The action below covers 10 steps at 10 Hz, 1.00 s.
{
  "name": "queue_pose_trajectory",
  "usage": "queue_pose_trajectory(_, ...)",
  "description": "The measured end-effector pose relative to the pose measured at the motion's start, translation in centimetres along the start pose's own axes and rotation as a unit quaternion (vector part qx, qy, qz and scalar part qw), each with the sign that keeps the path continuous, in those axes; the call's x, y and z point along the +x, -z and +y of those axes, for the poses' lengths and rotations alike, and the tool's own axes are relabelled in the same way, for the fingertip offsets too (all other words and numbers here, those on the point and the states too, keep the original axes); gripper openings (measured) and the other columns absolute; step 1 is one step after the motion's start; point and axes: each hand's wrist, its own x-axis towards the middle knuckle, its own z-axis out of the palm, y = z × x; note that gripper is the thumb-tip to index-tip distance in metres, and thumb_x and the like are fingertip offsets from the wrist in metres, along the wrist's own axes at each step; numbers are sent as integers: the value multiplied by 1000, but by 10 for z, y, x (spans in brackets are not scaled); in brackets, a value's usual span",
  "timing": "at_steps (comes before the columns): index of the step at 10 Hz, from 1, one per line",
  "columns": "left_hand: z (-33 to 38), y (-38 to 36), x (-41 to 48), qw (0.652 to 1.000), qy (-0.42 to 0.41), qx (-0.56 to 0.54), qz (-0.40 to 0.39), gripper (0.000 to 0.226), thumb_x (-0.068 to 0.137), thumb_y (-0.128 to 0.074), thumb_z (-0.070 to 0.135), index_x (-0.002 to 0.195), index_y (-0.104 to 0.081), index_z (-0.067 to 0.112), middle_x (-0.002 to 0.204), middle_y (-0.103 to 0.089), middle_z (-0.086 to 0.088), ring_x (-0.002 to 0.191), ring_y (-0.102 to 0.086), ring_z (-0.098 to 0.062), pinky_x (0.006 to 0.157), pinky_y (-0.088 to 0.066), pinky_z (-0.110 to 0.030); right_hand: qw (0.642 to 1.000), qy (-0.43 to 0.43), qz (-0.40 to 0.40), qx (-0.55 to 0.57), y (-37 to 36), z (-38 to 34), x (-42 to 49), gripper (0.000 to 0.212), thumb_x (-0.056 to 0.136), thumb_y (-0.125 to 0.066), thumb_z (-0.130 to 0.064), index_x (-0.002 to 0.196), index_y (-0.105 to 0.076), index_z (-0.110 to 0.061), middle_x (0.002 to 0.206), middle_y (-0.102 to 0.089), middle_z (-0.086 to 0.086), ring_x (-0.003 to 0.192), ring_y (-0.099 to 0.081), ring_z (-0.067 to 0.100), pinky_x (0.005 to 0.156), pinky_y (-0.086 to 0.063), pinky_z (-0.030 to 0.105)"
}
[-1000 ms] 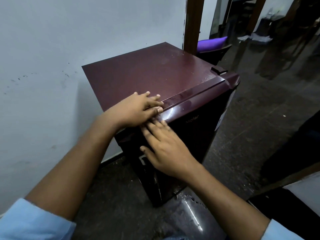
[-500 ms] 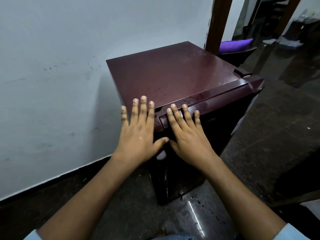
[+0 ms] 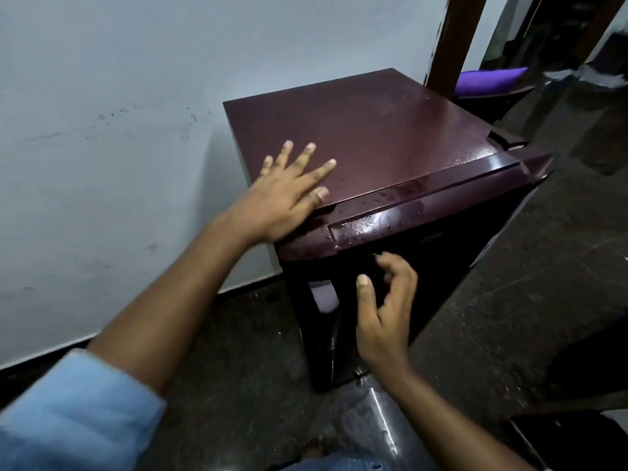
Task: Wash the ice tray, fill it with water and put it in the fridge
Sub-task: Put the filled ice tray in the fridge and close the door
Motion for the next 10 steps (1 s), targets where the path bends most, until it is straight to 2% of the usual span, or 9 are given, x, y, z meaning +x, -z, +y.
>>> queue_pose_trajectory(1,-32,3,43,997,-27,40,-58,61,109,-23,62,167,-16,45,179,-1,1,164,13,-32,130,9,-62,982,-168,1,83,-21,5,-33,26,100,-49,-49,107,-56,-24,107,-58,-13,100,-58,15,91,-49,33)
queue_pose_trajectory(2,-41,-3,66,991,-60,61,-105,69,101,-13,75,165,-9,51,179,2,4,164,12,-31,129,12,-61,959,-244,-32,141,-38,8,-33,48,105,-39,-51,89,-63,-12,81,-66,-8,79,-59,10,75,-48,28)
queue_pose_trajectory(3,-42,-10,74,985,-88,66,-133,75,94,-5,82,163,-6,56,179,4,7,164,10,-28,128,12,-58,943,-271,-33,191,-56,9,-34,62,107,-35,-48,88,-67,2,84,-72,16,81,-66,19,75,-52,39)
queue_pose_trajectory(4,-48,-14,77,984,-96,71,-130,74,92,-4,84,162,-2,58,178,5,8,165,7,-29,129,9,-57,943,-264,4,202,-72,10,-38,69,107,-32,-54,66,-64,-7,65,-68,11,63,-64,22,62,-50,31)
queue_pose_trajectory(5,-50,-19,79,986,-96,72,-119,73,92,-4,84,161,-1,61,178,4,9,165,5,-27,131,7,-56,944,-263,63,190,-86,12,-34,67,103,-33,-56,55,-58,-16,50,-54,1,47,-52,18,50,-39,29)
queue_pose_trajectory(7,-51,-21,78,988,-93,56,-107,70,92,-6,85,159,0,64,178,4,12,165,6,-23,131,8,-53,934,-271,153,174,-99,13,-35,55,96,-37,-57,61,-68,-30,47,-55,-10,44,-49,-3,46,-41,15)
queue_pose_trajectory(8,-49,-19,75,987,-94,59,-114,71,92,-7,84,160,-2,63,178,4,13,165,6,-24,131,8,-53,941,-266,132,160,-98,14,-35,61,98,-35,-56,54,-62,-23,44,-51,-6,41,-48,4,43,-37,19)
queue_pose_trajectory(9,-49,-15,74,987,-88,47,-124,75,89,-5,86,160,-4,62,178,4,13,165,7,-23,131,8,-52,959,-239,77,130,-88,20,-37,65,103,-33,-56,57,-55,-15,50,-52,-2,46,-50,15,46,-37,31)
queue_pose_trajectory(10,-44,-4,73,985,-85,-14,-148,87,80,2,91,161,-10,60,178,3,13,165,8,-23,131,10,-50,972,-208,57,93,-73,17,-35,58,105,-37,-58,68,-53,-16,62,-52,-6,60,-50,12,54,-42,46)
